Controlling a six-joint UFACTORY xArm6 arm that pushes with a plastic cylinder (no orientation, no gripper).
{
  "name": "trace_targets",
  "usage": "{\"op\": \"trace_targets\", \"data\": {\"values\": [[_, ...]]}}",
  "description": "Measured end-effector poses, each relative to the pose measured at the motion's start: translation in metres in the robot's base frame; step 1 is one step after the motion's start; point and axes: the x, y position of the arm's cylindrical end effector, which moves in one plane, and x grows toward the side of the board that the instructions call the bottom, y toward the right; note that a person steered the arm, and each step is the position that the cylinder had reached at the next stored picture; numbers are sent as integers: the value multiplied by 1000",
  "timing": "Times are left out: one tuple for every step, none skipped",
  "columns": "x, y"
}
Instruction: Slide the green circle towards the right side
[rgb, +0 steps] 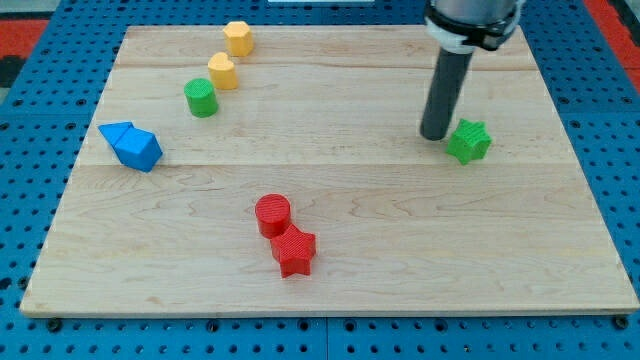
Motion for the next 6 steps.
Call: {"op": "trace_targets", "data": {"values": [[0,-104],[0,-221],[-3,-331],[-57,-326],[-48,-272],[-36,-191]]}}
